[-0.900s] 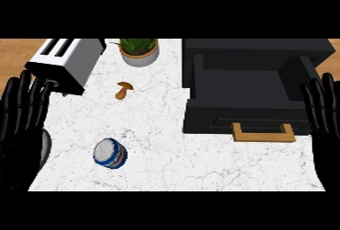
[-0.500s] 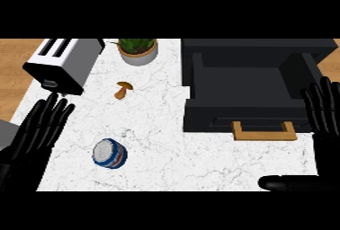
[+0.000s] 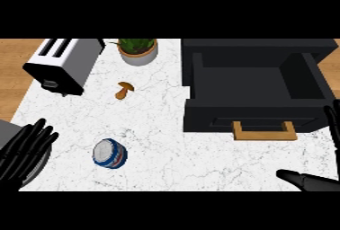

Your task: Pick up the can, place it into the drawer and close the drawer

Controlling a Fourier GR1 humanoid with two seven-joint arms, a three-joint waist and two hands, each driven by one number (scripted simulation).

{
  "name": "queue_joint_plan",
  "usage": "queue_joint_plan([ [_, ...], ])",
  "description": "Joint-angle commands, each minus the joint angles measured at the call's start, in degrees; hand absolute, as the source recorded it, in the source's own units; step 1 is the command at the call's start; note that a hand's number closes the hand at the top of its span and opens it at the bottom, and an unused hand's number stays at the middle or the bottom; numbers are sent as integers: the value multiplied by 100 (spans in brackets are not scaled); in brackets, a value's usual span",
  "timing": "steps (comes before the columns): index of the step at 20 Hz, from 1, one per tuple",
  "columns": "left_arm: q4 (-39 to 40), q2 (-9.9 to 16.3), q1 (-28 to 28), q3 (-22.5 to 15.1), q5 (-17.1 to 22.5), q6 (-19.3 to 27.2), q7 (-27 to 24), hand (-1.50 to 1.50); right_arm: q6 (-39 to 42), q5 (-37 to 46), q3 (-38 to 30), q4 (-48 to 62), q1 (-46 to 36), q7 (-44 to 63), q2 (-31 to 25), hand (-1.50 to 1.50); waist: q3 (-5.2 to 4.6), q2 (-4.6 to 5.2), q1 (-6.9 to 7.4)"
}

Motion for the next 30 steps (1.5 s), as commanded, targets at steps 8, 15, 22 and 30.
queue_joint_plan([
  [8,-837,185,298,1033,1257,-156,941,-150,915,-783,-782,416,808,-859,10,-150,4,3,-8],
  [15,-143,-177,368,1091,1678,-236,1015,-150,1166,-967,-1005,-88,1197,-741,28,-150,0,3,-23],
  [22,-87,-242,47,1097,2118,130,1704,-150,1464,-1194,-1351,-391,1532,-610,102,-150,0,5,-32],
  [30,530,-858,-566,253,1033,354,1536,-150,2099,-1843,-2096,-67,1454,-685,-216,-150,0,9,-58],
])
